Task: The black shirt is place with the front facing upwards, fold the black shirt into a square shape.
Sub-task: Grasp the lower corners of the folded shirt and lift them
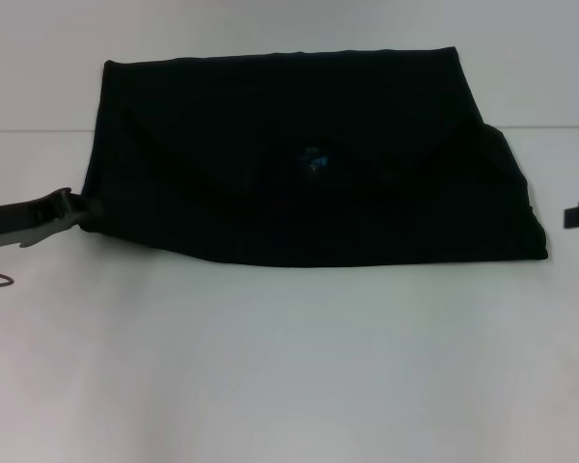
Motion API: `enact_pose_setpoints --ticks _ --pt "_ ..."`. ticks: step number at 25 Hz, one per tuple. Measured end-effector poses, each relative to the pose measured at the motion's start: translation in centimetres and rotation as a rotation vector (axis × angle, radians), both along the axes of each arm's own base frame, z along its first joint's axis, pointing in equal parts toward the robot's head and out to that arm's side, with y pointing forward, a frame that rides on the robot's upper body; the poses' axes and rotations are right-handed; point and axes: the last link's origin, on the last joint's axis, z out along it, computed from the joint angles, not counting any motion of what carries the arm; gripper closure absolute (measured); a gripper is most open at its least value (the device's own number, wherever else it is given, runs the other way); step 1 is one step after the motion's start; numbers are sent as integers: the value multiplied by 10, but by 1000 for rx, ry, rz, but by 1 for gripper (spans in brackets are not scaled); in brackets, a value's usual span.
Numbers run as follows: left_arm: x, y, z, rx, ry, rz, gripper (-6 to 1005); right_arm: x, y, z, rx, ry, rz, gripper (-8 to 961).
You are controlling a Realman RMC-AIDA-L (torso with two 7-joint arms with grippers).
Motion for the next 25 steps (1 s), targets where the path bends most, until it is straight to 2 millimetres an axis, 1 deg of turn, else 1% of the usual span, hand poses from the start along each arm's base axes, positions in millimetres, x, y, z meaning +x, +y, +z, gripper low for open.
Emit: enact_pose_setpoints --ticks 2,3,4,15,21,25 --pt "0 -1 -2 -2 -5 1 949 -1 3 -7 0 -20 5 32" --pt "0 -1 -3 -3 -6 2 949 -3 6 -15 4 -36 11 32" --pt "1 -2 -4 -5 -9 2 949 -3 6 -15 4 -36 11 32" --pt "1 -5 -11 -13 -21 5 949 -4 26 -51 40 -100 19 32" --pt "-1 -8 -10 -17 -26 10 948 -9 31 -70 27 -142 48 32" --pt "-3 -9 -10 -15 -26 14 948 -10 33 -77 19 -163 55 32"
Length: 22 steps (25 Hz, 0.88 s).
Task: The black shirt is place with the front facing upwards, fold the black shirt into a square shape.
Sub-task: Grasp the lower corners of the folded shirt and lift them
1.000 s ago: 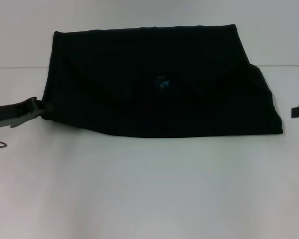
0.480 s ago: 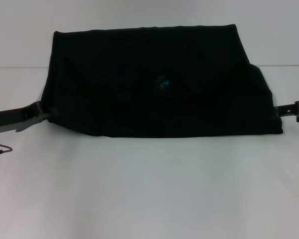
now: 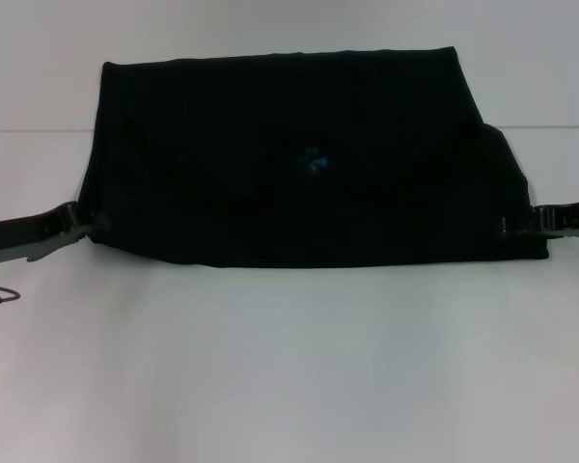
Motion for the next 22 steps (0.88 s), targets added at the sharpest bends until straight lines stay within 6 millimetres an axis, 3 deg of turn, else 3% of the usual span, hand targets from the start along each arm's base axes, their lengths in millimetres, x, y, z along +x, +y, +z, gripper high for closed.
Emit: enact_pose_setpoints --ticks 9,22 --pt "-1 0 1 6 1 5 948 4 0 6 15 -11 -6 33" --pt "-2 0 2 15 -1 11 949 -3 1 -13 -18 -33 21 35"
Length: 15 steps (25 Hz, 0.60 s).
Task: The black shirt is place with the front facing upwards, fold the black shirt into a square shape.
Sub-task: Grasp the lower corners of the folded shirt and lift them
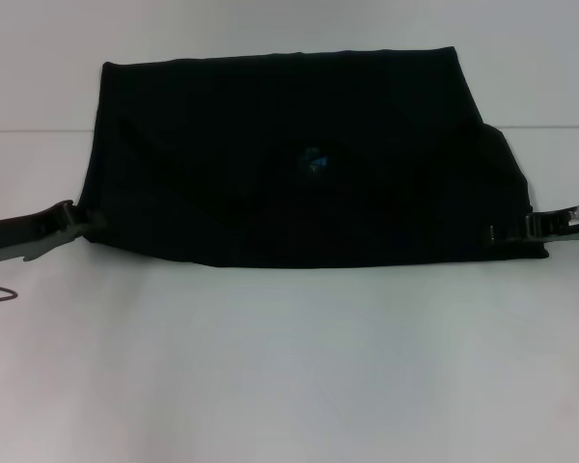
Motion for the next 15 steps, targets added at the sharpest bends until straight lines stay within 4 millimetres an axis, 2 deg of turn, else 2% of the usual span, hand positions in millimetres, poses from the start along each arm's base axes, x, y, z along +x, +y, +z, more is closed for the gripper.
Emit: enact_pose_setpoints --ticks 7,15 --pt "0 0 -1 0 2 -3 949 -7 0 0 -20 19 16 38" --pt "0 -3 -4 0 -9 -3 949 -7 0 1 -15 19 10 128"
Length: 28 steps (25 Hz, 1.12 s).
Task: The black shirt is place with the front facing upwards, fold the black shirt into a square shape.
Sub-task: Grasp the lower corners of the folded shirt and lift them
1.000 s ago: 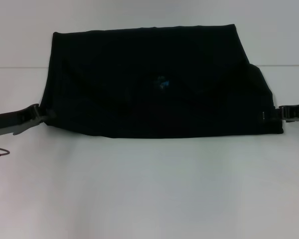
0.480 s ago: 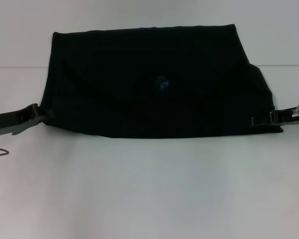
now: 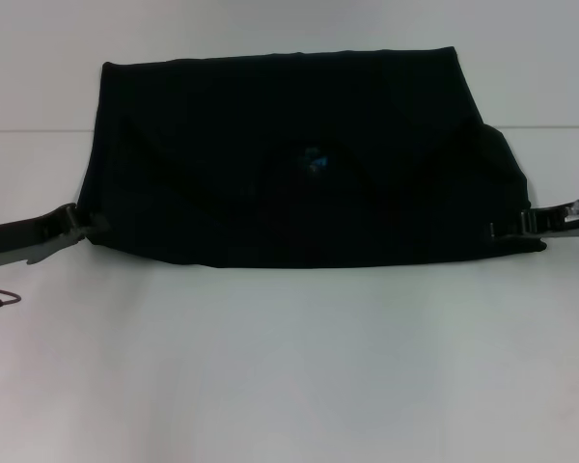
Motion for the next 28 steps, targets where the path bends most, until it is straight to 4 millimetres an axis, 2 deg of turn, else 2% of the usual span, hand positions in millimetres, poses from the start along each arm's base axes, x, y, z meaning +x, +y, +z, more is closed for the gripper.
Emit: enact_pose_setpoints --ticks 3,14,22,28 --pt "0 -1 0 -1 -1 1 948 3 -1 2 5 1 -7 162" --pt "2 0 -2 -6 -7 -7 948 7 -2 8 28 21 -23 629" --pt "7 -4 0 -42 -14 -52 949 9 -5 15 29 37 -27 858" --pt "14 -17 4 -166 -33 -133 949 5 -21 25 -35 83 -15 887"
